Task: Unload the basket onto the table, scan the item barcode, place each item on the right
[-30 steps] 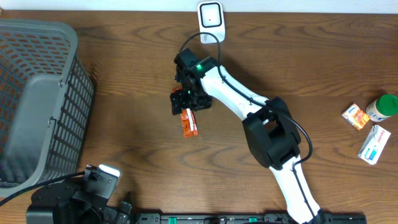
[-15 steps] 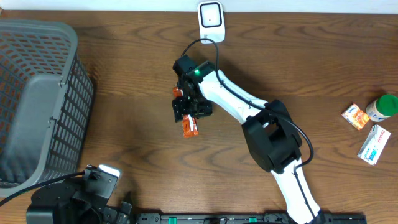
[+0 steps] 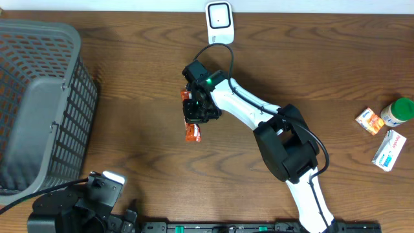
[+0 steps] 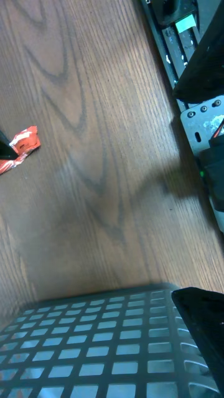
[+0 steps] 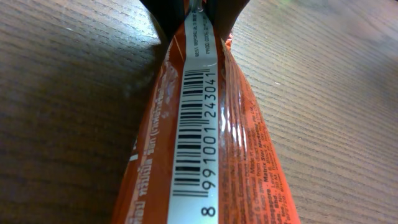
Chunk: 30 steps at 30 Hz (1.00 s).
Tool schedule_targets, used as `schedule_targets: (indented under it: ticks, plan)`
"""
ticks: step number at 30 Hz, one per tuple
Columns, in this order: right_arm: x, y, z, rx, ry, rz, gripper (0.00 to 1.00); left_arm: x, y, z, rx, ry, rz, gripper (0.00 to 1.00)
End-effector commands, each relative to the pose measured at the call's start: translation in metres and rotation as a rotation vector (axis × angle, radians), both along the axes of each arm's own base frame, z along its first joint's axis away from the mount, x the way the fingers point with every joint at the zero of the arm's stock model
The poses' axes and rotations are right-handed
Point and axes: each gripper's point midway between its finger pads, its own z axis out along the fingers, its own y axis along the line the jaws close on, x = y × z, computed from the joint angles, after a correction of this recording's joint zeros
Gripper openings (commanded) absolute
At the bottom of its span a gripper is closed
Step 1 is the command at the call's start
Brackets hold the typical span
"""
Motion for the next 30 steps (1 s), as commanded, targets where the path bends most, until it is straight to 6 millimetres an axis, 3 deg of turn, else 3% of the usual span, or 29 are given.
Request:
schedule_targets:
  ticks: [1,5,9,13,20,24,30]
  plan:
    - [-0.031,-0.042,-0.071,-0.213,0.099,0.013,0.01,-0.001,0.000,0.002,0.005,-0.009,-0.006,0.95]
    - [-0.010,-0.039,-0.032,-0.182,-0.042,0.107,0.01,-0.001,0.000,0.002,0.005,-0.008,-0.006,0.95]
    - [-0.004,-0.025,0.040,-0.060,-0.218,0.391,0.01,-0.001,0.000,0.002,0.005,-0.009,-0.006,0.95]
    - [-0.028,-0.042,0.101,-0.042,-0.273,0.600,0.01,-0.001,0.000,0.002,0.005,-0.008,-0.006,0.95]
    - [-0.077,-0.059,0.173,0.086,-0.355,0.905,0.01,-0.001,0.000,0.002,0.005,-0.008,-0.006,0.95]
    - [-0.103,-0.064,0.202,0.178,-0.383,0.996,0.01,-0.001,0.000,0.002,0.005,-0.008,-0.006,0.95]
    - [-0.122,-0.076,0.228,0.196,-0.432,1.055,0.01,-0.001,0.000,0.002,0.005,-0.009,-0.006,0.95]
